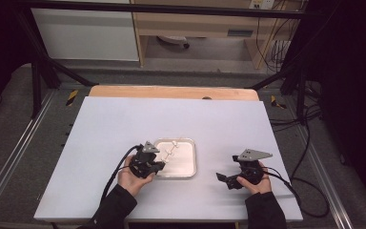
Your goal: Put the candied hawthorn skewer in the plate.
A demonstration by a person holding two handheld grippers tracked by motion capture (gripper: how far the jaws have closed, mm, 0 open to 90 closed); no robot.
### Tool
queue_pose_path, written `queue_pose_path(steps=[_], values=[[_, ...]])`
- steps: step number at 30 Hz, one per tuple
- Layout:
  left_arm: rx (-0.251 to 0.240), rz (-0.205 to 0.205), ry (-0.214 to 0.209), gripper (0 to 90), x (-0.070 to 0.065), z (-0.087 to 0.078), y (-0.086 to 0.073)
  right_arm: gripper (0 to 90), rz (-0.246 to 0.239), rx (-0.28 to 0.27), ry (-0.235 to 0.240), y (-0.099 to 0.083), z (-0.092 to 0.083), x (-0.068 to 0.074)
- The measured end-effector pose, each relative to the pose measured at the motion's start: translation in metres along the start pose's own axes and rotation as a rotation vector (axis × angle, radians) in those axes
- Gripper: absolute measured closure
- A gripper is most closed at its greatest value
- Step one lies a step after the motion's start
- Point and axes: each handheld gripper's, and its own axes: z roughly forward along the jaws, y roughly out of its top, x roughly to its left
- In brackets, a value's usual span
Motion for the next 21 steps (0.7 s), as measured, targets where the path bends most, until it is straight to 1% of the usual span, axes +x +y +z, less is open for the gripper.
queue_pose_path(steps=[2,3,6,7,9,10,11,13,14,16,17,18,21], values=[[0.043,0.009,0.027,88.8,-0.002,0.005,0.002,0.6,0.005,0.005,0.002,-0.002,0.000,-0.001],[0.052,0.003,0.024,88.7,-0.002,0.008,0.003,0.6,0.007,0.004,-0.002,-0.003,0.000,-0.002],[0.085,0.007,0.044,88.5,-0.003,0.013,0.003,0.6,0.007,-0.001,-0.006,-0.003,-0.002,-0.003],[0.086,0.006,0.044,88.4,-0.003,0.015,0.002,0.5,0.010,-0.007,-0.007,-0.002,-0.003,-0.003],[0.086,0.018,0.064,88.0,-0.004,0.015,0.003,0.6,0.018,-0.022,-0.009,-0.002,-0.005,-0.003],[0.084,0.025,0.062,86.7,-0.004,0.015,0.003,0.6,0.017,-0.024,-0.009,-0.001,-0.006,-0.004],[0.080,0.034,0.060,83.0,-0.004,0.014,0.003,0.6,0.021,-0.026,-0.010,-0.001,-0.007,-0.003],[0.054,0.049,0.050,75.0,-0.003,0.009,0.002,0.6,0.020,-0.025,-0.011,-0.002,-0.006,-0.003],[0.028,0.057,0.035,72.2,-0.002,0.005,0.001,0.6,0.018,-0.023,-0.012,-0.002,-0.006,-0.003],[-0.018,0.084,0.029,64.5,0.000,-0.005,-0.002,0.6,0.017,-0.023,-0.011,-0.001,-0.006,-0.003],[-0.040,0.101,0.019,60.7,0.003,-0.011,-0.003,0.6,0.018,-0.022,-0.010,-0.001,-0.006,-0.003],[-0.059,0.110,0.011,55.9,0.005,-0.017,-0.006,0.6,0.020,-0.023,-0.011,-0.001,-0.007,-0.003],[-0.112,0.125,0.015,42.9,0.014,-0.032,-0.014,0.6,0.020,-0.026,-0.012,-0.001,-0.007,-0.003]])
